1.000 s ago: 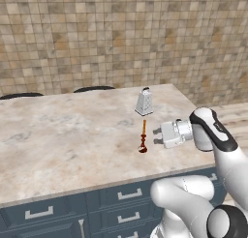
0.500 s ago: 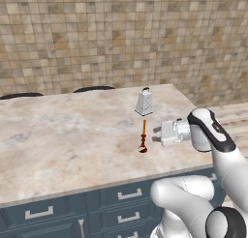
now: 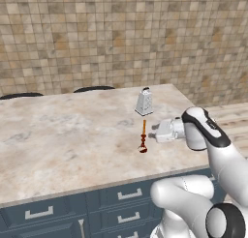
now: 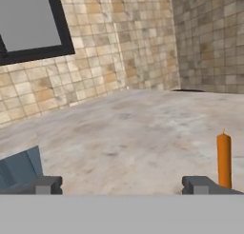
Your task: Pick the candle and candle from the dining table and place them in the open cabinet. Close the cabinet after placing the objects.
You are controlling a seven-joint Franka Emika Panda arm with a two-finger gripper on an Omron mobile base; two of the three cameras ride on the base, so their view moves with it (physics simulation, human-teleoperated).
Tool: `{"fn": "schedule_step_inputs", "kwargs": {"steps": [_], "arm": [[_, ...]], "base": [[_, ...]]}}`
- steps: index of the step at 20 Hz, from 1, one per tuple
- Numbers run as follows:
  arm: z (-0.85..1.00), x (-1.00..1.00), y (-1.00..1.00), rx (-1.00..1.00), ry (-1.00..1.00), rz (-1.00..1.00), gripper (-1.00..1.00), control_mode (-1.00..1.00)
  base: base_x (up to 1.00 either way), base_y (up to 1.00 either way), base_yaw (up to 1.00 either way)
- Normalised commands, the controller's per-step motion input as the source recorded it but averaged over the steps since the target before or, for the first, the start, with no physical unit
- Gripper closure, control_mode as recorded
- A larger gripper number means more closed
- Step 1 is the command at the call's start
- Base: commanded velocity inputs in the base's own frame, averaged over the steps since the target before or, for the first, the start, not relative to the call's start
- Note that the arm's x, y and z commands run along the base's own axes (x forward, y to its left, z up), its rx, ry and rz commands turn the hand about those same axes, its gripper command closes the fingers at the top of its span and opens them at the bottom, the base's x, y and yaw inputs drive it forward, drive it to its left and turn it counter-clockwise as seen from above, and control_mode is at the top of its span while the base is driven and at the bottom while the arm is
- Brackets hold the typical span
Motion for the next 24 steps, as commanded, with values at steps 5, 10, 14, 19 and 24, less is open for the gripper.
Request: {"fn": "schedule_step_inputs", "kwargs": {"steps": [5, 10, 14, 19, 24], "arm": [[0.00, 0.19, 0.00, 0.00, 0.00, -0.05, -1.00, -1.00], [0.00, 0.26, 0.00, 0.00, 0.00, -0.05, -1.00, -1.00], [0.00, 0.25, 0.00, 0.00, 0.00, -0.07, -1.00, -1.00], [-0.03, 0.23, 0.00, 0.00, 0.00, -0.07, -1.00, -1.00], [-0.12, 0.18, 0.00, 0.00, 0.00, -0.07, -1.00, -1.00]], "base": [[0.00, 0.00, 0.00], [0.00, 0.00, 0.00], [0.00, 0.00, 0.00], [0.00, 0.00, 0.00], [0.00, 0.00, 0.00]]}}
